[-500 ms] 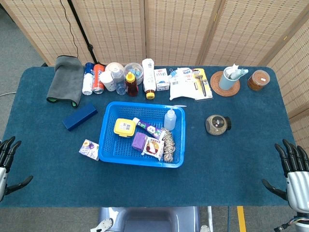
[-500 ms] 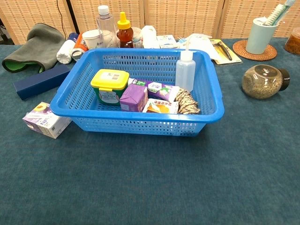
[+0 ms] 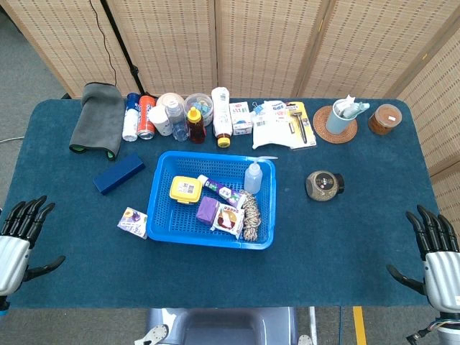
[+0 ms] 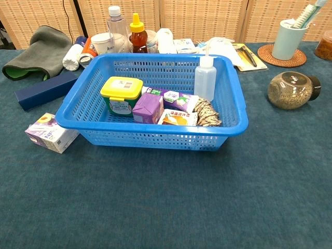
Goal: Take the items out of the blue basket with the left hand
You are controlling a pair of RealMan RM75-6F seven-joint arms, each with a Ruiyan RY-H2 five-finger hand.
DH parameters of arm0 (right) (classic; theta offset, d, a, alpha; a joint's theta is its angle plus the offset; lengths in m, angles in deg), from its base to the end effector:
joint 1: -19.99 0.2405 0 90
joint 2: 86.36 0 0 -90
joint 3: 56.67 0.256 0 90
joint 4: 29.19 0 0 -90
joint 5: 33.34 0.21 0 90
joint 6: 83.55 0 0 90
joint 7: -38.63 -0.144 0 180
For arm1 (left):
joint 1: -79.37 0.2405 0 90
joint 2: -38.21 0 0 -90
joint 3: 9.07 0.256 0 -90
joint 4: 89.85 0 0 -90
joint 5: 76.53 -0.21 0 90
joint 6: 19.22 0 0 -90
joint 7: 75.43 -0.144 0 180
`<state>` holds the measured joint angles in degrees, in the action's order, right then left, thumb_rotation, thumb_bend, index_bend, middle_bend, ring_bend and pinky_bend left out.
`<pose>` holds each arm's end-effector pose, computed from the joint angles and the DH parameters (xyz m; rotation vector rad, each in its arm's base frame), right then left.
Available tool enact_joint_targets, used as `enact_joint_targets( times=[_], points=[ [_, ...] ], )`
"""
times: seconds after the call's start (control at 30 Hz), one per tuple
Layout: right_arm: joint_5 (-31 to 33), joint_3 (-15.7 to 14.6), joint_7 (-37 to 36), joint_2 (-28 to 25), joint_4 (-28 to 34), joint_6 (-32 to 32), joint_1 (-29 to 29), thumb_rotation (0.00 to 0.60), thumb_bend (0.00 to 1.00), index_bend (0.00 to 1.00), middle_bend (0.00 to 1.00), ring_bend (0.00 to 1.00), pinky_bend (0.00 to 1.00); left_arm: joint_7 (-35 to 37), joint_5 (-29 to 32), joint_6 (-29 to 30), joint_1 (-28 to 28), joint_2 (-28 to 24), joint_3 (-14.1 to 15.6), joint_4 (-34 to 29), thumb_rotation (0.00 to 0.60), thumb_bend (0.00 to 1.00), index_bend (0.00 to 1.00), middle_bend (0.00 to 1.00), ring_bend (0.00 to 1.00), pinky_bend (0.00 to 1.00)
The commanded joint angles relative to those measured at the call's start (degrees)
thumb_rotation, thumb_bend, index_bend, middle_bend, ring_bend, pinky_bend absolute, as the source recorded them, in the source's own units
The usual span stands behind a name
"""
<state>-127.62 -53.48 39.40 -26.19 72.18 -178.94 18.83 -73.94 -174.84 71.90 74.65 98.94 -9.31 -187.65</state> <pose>-0.2731 -0.1478 0.1852 1.3153 -0.8258 1.0796 -0.2668 0.1658 0.1658 -1.5109 -0.8243 -1.1077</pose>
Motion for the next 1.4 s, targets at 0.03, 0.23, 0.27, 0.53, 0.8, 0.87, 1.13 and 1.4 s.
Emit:
enact_joint_targets(
  times=[0.03, 0.23, 0.27, 0.53, 0.8, 0.87, 1.13, 1.4],
  points=[
    [0.5, 0.2, -0.1, 0.0, 0.0, 0.5, 0.2, 0.600, 0.00, 0.00, 0.00, 0.00, 0.00, -1.1, 0.1, -2.6, -2.5, -1.9, -1.6, -3.3, 0.600, 0.07, 0.00, 0.00, 0.00, 0.00],
    [1.8, 0.5, -0.8, -0.2, 0.0, 1.8, 0.7, 0.600, 0.00, 0.00, 0.00, 0.00, 0.00, -3.5, 1.2, -9.6, -9.6, -1.7, -5.9, -7.2, 0.600, 0.07, 0.00, 0.00, 0.00, 0.00],
    [1.9, 0.5, -0.9, -0.2, 0.0, 2.0, 0.8, 0.600, 0.00, 0.00, 0.00, 0.00, 0.00, -3.5, 1.2, -10.8, -10.7, -1.3, -6.4, -7.2, 0.600, 0.07, 0.00, 0.00, 0.00, 0.00],
    [4.9, 1.4, -2.9, -0.8, -0.1, 4.0, 1.6, 0.600, 0.00, 0.00, 0.00, 0.00, 0.00, -11.7, 11.8, -26.5, -21.2, 0.5, -11.4, -12.5, 0.600, 0.07, 0.00, 0.00, 0.00, 0.00],
    [9.1, 2.2, -4.7, -1.9, 0.5, 7.4, 2.5, 0.600, 0.00, 0.00, 0.00, 0.00, 0.00, -24.4, 26.4, -35.8, -30.1, 4.9, -15.0, -15.4, 0.600, 0.07, 0.00, 0.00, 0.00, 0.00],
    [10.0, 2.4, -5.4, -2.1, 0.5, 8.2, 2.7, 0.600, 0.00, 0.00, 0.00, 0.00, 0.00, -28.0, 30.2, -37.2, -32.6, 6.3, -15.8, -15.5, 0.600, 0.07, 0.00, 0.00, 0.00, 0.00],
    [13.4, 3.3, -7.4, -3.1, 0.1, 10.9, 3.6, 0.600, 0.00, 0.00, 0.00, 0.00, 0.00, -41.6, 49.6, -39.3, -44.5, 16.5, -16.3, -11.8, 0.600, 0.07, 0.00, 0.00, 0.00, 0.00],
    [13.9, 3.4, -7.6, -3.3, 0.2, 11.4, 3.7, 0.600, 0.00, 0.00, 0.00, 0.00, 0.00, -46.7, 58.9, -36.2, -51.1, 23.0, -14.9, -8.0, 0.600, 0.07, 0.00, 0.00, 0.00, 0.00]
  ],
)
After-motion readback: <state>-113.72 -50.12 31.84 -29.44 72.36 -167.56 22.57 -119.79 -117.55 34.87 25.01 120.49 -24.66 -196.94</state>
